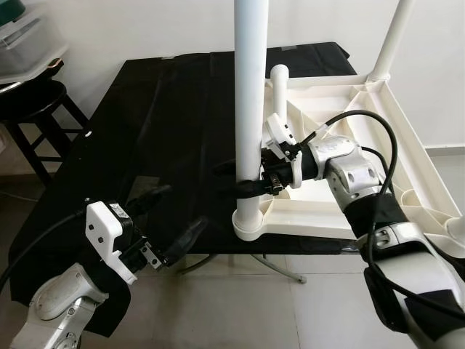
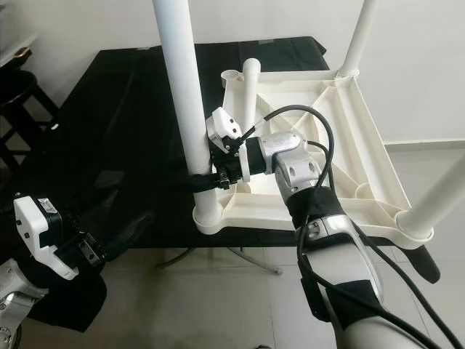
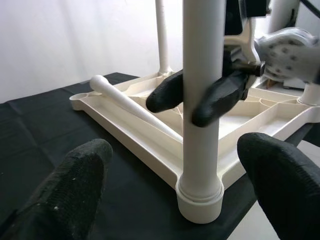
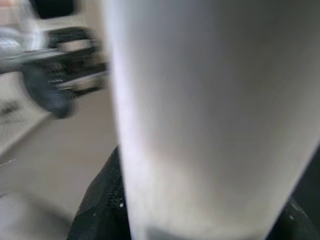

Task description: Building children table

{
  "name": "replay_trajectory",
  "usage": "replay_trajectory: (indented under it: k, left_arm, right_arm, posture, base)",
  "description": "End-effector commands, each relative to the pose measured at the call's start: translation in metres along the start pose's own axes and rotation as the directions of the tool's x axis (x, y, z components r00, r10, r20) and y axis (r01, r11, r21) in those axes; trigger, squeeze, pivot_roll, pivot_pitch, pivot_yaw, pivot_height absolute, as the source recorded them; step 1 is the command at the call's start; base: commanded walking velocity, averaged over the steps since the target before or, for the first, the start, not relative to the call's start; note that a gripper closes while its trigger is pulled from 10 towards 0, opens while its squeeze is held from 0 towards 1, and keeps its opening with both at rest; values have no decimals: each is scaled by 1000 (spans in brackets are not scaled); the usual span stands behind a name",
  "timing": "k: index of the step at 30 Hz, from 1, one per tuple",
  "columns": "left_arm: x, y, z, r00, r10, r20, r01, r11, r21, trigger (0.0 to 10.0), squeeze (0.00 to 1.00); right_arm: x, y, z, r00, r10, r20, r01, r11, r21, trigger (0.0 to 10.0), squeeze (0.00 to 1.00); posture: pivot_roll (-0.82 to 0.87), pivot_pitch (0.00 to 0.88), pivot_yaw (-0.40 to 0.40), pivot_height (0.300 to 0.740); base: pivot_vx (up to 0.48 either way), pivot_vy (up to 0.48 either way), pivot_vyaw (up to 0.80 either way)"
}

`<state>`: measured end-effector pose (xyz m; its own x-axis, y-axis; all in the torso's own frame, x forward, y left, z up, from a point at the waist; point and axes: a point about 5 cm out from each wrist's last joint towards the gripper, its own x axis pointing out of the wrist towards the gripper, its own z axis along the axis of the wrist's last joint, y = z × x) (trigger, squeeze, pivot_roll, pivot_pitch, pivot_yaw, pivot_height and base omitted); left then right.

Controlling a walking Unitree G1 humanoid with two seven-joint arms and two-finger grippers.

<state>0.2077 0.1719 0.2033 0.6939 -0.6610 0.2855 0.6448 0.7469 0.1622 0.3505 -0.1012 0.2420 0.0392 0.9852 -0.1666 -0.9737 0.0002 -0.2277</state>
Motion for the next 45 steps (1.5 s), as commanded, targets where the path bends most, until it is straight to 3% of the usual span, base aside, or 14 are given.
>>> replay_trajectory:
  k: [1, 4, 5, 6, 7, 11, 14, 16, 19, 20, 27, 32, 37, 45]
  left_arm:
    - [-2, -2, 2, 1000, -1, -6, 2, 1000, 4, 10000, 0]
    - [-3, -2, 1, 1000, 1, -9, -1, 1000, 3, 10000, 0]
    - [-5, -1, 0, 1000, 10, -11, -10, 1000, -1, 10000, 0]
    - [-5, -1, 0, 1000, 10, -11, -10, 1000, -1, 10000, 0]
    - [-2, -1, -3, 1000, -1, -10, 1, 1000, -11, 10000, 0]
    - [4, 0, -5, 1000, -15, -3, 15, 1000, -16, 10000, 0]
    - [12, 3, -5, 999, -31, 14, 31, 999, -11, 10000, 0]
    - [11, 4, -5, 1000, -17, 16, 17, 1000, -4, 10000, 0]
    - [10, 2, -6, 1000, -11, 14, 11, 1000, -5, 10000, 0]
    - [9, 1, -7, 1000, -8, 9, 8, 1000, -7, 10000, 0]
    - [8, 1, -9, 1000, 4, -5, -4, 1000, -5, 10000, 0]
    - [11, 12, -22, 991, 124, -43, -123, 992, 29, 10000, 0]
    - [-3, 33, -41, 897, 433, -84, -432, 901, 38, 10000, 0]
    - [-20, 44, -53, 804, 577, -143, -586, 810, -22, 10000, 0]
  right_arm:
    - [-1, 2, -27, 978, -177, -114, 183, 982, 44, 0, 0]
    - [6, 10, -50, 860, -467, -207, 489, 870, 68, 0, 0]
    - [20, 40, -71, 703, -659, -268, 701, 706, 101, 0, 0]
    - [20, 40, -71, 703, -659, -268, 701, 706, 101, 0, 0]
    - [41, 58, -75, 614, -736, -285, 785, 605, 130, 0, 0]
    - [56, 60, -68, 574, -778, -256, 818, 560, 132, 0, 0]
    - [85, 38, -44, 635, -762, -128, 772, 626, 107, 0, 0]
    - [97, 23, -27, 652, -756, -62, 758, 650, 49, 10000, 0]
    - [101, 24, -20, 658, -752, -35, 753, 655, 62, 10000, 0]
    - [104, 28, -15, 675, -738, -8, 736, 673, 74, 10000, 976]
    - [97, 43, -13, 657, -754, 13, 748, 654, 110, 10000, 1000]
    - [62, 66, -33, 649, -760, 35, 755, 650, 88, 10000, 1000]
    - [28, 103, -62, 672, -740, -36, 740, 670, 48, 10000, 1000]
    - [16, 119, -73, 649, -756, -82, 760, 648, 44, 10000, 1000]
  posture:
    - [25, 165, 56, 740]
    - [25, 169, 51, 740]
    - [9, 170, 79, 740]
    - [9, 170, 79, 740]
    - [-18, 159, 103, 740]
    - [-19, 148, 100, 740]
    - [-18, 132, 89, 740]
    - [-15, 130, 91, 740]
    - [-11, 128, 90, 740]
    - [-7, 127, 91, 740]
    - [-13, 125, 101, 740]
    - [-45, 123, 106, 740]
    - [-72, 115, 105, 740]
    - [-76, 109, 101, 740]
  base:
    - [0, 0, 0]
    - [0, 0, 0]
    - [0, 0, 0]
    - [0, 0, 0]
    - [0, 0, 0]
    - [0, 0, 0]
    - [0, 0, 0]
    - [0, 0, 0]
    - [0, 0, 0]
    - [0, 0, 0]
    - [0, 0, 0]
    - [0, 0, 0]
    - [0, 0, 0]
    - [0, 0, 0]
